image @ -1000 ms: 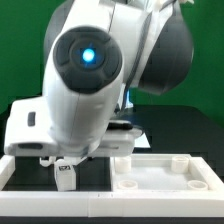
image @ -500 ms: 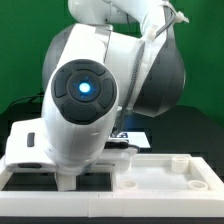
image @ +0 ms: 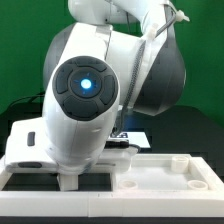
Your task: Assemble one leg
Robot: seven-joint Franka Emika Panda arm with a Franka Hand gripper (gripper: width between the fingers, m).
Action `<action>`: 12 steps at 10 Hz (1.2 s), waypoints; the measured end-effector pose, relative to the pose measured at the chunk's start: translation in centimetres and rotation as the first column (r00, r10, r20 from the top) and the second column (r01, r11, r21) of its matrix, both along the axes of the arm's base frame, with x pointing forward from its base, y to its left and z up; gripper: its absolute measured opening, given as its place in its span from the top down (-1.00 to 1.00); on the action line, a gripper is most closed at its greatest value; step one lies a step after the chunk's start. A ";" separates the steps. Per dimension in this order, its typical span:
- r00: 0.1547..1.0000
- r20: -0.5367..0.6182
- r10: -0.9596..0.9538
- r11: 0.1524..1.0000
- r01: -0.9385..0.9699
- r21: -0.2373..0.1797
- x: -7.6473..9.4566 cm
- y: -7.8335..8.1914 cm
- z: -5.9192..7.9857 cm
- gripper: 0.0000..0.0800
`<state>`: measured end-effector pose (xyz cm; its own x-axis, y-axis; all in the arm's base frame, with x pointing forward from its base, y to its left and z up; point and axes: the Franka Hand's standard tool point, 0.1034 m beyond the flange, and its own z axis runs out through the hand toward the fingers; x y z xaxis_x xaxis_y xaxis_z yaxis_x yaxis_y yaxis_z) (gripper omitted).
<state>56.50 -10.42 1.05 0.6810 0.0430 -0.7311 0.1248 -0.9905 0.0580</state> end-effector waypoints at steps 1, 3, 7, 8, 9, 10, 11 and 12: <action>1.000 -0.022 -0.002 1.000 0.002 -0.001 -0.2 0.3 0.9 0.30; 1.000 -0.020 -0.004 1.000 0.004 0.005 0.5 1.3 4.8 0.30; 0.977 0.215 -0.002 1.000 0.004 -0.005 2.9 3.4 9.6 0.30; 0.966 0.259 -0.001 1.000 0.001 0.001 2.8 3.3 9.6 0.30; 0.933 0.361 0.011 1.000 -0.014 0.005 3.7 3.2 9.7 0.30; 0.898 0.440 -0.026 1.000 0.026 0.005 4.2 4.0 10.1 0.30; 0.843 0.534 -0.069 0.998 0.065 0.027 4.8 7.0 11.6 0.30; 0.788 0.609 -0.094 0.996 0.076 0.055 4.6 9.7 13.0 0.30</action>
Offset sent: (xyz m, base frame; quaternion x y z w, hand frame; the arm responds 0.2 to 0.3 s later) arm -0.0062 0.0334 0.0925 0.0512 0.0180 0.0438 0.9976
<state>61.06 -0.68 14.06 0.9866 -0.0236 -0.1613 -0.0128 -0.9976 0.0673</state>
